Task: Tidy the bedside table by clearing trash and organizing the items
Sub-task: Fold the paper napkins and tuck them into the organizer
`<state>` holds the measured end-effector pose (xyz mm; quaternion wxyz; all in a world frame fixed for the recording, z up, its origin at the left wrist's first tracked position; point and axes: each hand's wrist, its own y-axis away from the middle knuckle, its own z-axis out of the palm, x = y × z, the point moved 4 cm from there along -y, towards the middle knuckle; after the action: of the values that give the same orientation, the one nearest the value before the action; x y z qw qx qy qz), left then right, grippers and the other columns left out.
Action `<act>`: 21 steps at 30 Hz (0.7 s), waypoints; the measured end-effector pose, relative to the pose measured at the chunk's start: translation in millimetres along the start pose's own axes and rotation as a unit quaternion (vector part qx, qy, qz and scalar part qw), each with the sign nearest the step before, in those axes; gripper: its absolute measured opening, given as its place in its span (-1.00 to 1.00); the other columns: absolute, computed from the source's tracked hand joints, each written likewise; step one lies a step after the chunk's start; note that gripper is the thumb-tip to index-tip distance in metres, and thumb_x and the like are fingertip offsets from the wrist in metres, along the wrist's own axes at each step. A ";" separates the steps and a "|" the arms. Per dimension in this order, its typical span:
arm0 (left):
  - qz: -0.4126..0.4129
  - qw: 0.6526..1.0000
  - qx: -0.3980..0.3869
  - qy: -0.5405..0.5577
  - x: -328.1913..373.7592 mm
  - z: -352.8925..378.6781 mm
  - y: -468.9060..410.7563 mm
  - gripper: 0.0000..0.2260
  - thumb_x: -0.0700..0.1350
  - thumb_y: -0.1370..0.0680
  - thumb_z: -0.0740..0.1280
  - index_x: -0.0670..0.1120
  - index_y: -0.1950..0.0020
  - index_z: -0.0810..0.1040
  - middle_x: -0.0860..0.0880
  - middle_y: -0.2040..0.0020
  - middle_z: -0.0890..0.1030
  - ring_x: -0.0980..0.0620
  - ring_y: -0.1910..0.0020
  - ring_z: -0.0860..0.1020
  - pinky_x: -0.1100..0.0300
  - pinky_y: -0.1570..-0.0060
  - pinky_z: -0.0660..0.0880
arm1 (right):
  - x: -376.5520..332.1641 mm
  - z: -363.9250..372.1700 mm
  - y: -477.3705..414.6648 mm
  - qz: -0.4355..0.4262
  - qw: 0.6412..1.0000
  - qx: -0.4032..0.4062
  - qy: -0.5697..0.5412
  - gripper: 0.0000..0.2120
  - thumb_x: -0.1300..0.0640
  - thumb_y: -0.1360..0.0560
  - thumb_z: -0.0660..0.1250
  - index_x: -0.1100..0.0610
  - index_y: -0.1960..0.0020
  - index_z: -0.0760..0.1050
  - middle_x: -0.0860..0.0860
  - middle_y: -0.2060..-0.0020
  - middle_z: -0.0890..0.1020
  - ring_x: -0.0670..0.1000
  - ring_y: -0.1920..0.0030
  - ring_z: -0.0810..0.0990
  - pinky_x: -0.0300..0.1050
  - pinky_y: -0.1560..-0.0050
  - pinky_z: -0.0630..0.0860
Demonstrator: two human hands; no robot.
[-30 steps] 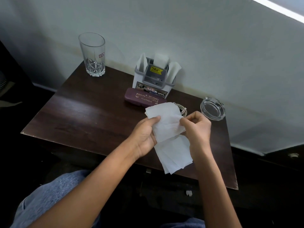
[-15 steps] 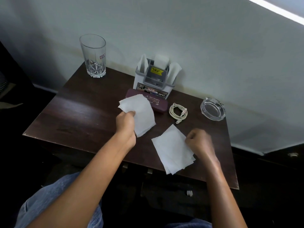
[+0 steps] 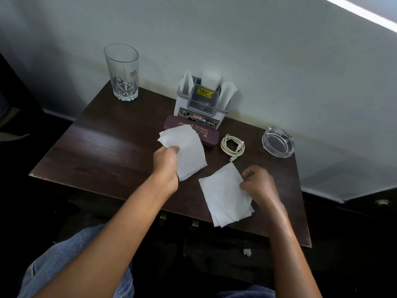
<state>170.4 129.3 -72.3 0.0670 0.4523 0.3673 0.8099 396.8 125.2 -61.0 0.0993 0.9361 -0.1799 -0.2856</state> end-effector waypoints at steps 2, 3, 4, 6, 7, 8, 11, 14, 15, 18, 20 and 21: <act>-0.001 1.000 -0.006 -0.001 -0.1 -0.1 -0.1 -0.82 -0.23 -0.57 0.18 -0.01 0.14 0.49 -0.05 0.10 0.59 -0.10 0.07 0.57 -0.07 -0.05 0.52 | 2.9 -2.8 -1.5 0.015 1.000 0.006 -0.025 -0.86 0.32 -0.32 0.30 0.12 0.20 0.55 0.06 0.24 0.62 0.10 0.14 0.58 -0.04 0.13 0.52; -0.001 1.000 -0.009 -0.002 0.1 0.1 0.4 -0.82 -0.23 -0.57 0.18 -0.01 0.13 0.49 -0.06 0.09 0.59 -0.10 0.07 0.57 -0.08 -0.05 0.52 | 3.9 -5.2 -1.7 0.024 0.999 0.006 -0.047 -0.87 0.31 -0.31 0.31 0.11 0.24 0.57 0.06 0.25 0.62 0.09 0.16 0.57 -0.05 0.15 0.50; -0.002 1.000 -0.012 -0.001 0.2 0.3 0.6 -0.83 -0.23 -0.57 0.18 -0.01 0.13 0.49 -0.06 0.08 0.59 -0.11 0.07 0.57 -0.09 -0.05 0.52 | 3.7 -8.2 -0.7 0.030 0.996 0.004 -0.079 -0.88 0.30 -0.30 0.32 0.11 0.29 0.57 0.06 0.29 0.62 0.09 0.20 0.56 -0.06 0.19 0.48; -0.004 1.000 -0.024 0.003 0.5 1.8 1.3 -0.84 -0.23 -0.57 0.19 -0.03 0.11 0.49 -0.08 0.07 0.60 -0.11 0.06 0.58 -0.10 -0.06 0.52 | -1.3 -17.2 3.0 0.029 0.988 0.007 -0.150 -0.85 0.32 -0.32 0.33 0.12 0.38 0.54 0.05 0.39 0.54 0.04 0.30 0.46 -0.11 0.28 0.39; -0.005 0.999 -0.032 0.007 0.6 2.8 2.3 -0.85 -0.24 -0.57 0.19 -0.04 0.11 0.49 -0.09 0.07 0.60 -0.11 0.07 0.58 -0.09 -0.05 0.52 | -5.3 -23.6 5.0 0.022 0.983 0.012 -0.179 -0.83 0.34 -0.33 0.32 0.14 0.39 0.52 0.05 0.42 0.49 0.01 0.32 0.40 -0.16 0.32 0.33; -0.010 0.999 -0.043 0.009 0.6 4.4 3.5 -0.85 -0.24 -0.57 0.18 -0.06 0.10 0.50 -0.09 0.07 0.60 -0.10 0.09 0.58 -0.07 -0.02 0.53 | -10.7 -30.6 7.8 0.014 0.979 0.016 -0.203 -0.81 0.36 -0.34 0.31 0.15 0.39 0.49 0.05 0.44 0.45 -0.02 0.35 0.36 -0.21 0.37 0.29; -0.037 0.996 -0.076 0.023 -1.0 8.7 7.2 -0.87 -0.24 -0.58 0.19 -0.09 0.04 0.51 -0.12 0.02 0.62 -0.10 0.09 0.60 -0.04 0.08 0.55 | -23.1 -46.3 13.9 -0.005 0.960 0.007 -0.280 -0.80 0.37 -0.29 0.28 0.14 0.43 0.43 0.04 0.48 0.41 -0.02 0.40 0.31 -0.23 0.44 0.22; -0.068 0.991 -0.112 0.042 -3.8 13.3 11.1 -0.86 -0.20 -0.58 0.19 -0.13 -0.07 0.51 -0.13 -0.05 0.63 -0.10 0.08 0.61 -0.05 0.08 0.55 | -33.4 -52.3 22.1 -0.014 0.924 -0.037 -0.381 -0.86 0.30 -0.16 0.24 0.09 0.48 0.40 0.16 0.37 0.45 0.04 0.38 0.37 -0.19 0.37 0.26; -0.079 0.988 -0.125 0.050 -5.0 15.3 13.1 -0.84 -0.19 -0.58 0.19 -0.13 -0.10 0.51 -0.14 -0.06 0.63 -0.10 0.08 0.61 -0.05 0.05 0.54 | -36.3 -53.7 24.4 -0.022 0.908 -0.051 -0.415 -0.87 0.29 -0.18 0.23 0.08 0.46 0.39 0.18 0.34 0.43 0.04 0.38 0.38 -0.20 0.39 0.28; -0.099 0.980 -0.159 0.066 -9.1 21.1 19.1 -0.78 -0.19 -0.59 0.16 -0.16 -0.18 0.51 -0.14 -0.04 0.63 -0.09 0.09 0.61 -0.02 0.05 0.53 | -44.9 -58.4 27.9 -0.050 0.860 -0.059 -0.504 -0.89 0.30 -0.22 0.27 0.11 0.34 0.41 0.05 0.44 0.50 -0.05 0.45 0.47 -0.30 0.45 0.40; -0.111 0.975 -0.181 0.067 -14.4 25.3 22.2 -0.77 -0.20 -0.59 0.15 -0.18 -0.18 0.51 -0.13 -0.01 0.64 -0.08 0.09 0.61 0.00 0.06 0.53 | -49.0 -56.3 27.8 -0.041 0.836 -0.053 -0.545 -0.83 0.33 -0.23 0.33 0.11 0.27 0.43 0.01 0.40 0.53 -0.06 0.41 0.51 -0.27 0.38 0.46; -0.117 0.972 -0.192 0.063 -17.7 27.7 24.0 -0.77 -0.19 -0.59 0.14 -0.18 -0.16 0.52 -0.12 0.01 0.64 -0.06 0.11 0.61 0.02 0.05 0.53 | -50.0 -53.0 27.3 -0.026 0.827 -0.050 -0.559 -0.81 0.36 -0.26 0.35 0.11 0.25 0.42 0.02 0.35 0.53 -0.03 0.36 0.52 -0.23 0.34 0.48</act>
<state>207.7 119.0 -59.8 0.2233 0.3326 0.2589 0.8789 380.8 124.3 15.1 0.0211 0.6141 -0.1657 -0.7713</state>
